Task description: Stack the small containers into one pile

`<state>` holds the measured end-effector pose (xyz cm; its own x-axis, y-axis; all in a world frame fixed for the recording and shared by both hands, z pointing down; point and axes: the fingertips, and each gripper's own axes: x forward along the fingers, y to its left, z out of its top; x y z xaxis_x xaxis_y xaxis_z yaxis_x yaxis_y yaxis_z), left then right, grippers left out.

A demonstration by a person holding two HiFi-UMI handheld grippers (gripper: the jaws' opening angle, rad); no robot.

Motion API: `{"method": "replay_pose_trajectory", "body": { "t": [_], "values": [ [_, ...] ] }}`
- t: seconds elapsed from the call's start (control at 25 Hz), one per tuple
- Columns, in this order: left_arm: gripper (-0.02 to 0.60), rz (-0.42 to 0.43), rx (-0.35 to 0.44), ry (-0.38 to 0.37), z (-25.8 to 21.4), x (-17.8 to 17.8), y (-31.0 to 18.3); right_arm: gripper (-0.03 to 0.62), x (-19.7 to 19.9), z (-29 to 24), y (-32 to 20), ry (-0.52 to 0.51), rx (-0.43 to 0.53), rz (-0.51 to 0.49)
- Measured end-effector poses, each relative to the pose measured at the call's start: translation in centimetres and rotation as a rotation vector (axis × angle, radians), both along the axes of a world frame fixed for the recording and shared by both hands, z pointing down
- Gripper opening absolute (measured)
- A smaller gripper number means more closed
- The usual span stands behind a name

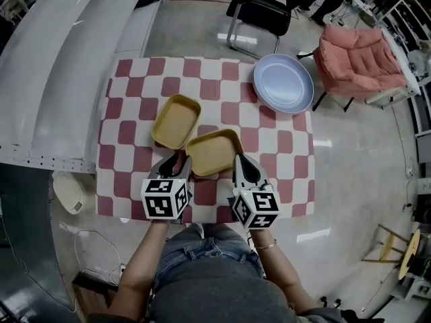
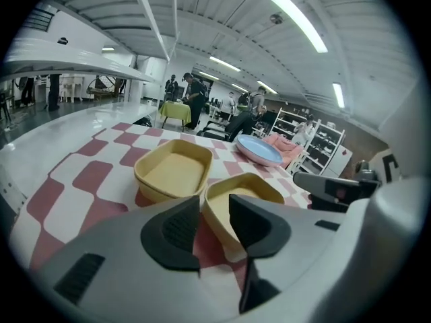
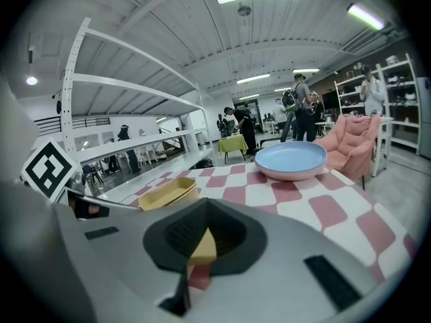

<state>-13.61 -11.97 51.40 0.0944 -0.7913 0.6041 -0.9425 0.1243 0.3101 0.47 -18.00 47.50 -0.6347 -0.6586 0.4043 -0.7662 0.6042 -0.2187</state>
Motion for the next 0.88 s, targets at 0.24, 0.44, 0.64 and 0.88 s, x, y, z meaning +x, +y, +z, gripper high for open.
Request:
{"method": "replay_pose_trajectory", "body": {
  "t": [0.24,0.44,0.64,0.88],
  "values": [
    [0.155,0.014,-0.063,0.065,2.1,1.6,-0.1,0.009,2.3,-0.2,0.7,-0.003,0.004,0.055],
    [0.146,0.0,-0.112,0.095,3.7,1.6,-0.9,0.011,4.5,-0.2,1.2,-0.002,0.004,0.111],
    [0.12,-0.008,-0.135,0.101,4.7,2.1,-1.5,0.011,6.7,0.0,1.4,0.003,-0.004,0.168],
    [0.045,-0.022,-0.162,0.054,5.2,2.6,-1.6,0.011,7.8,-0.2,1.5,0.007,0.003,0.203]
  ]
}}
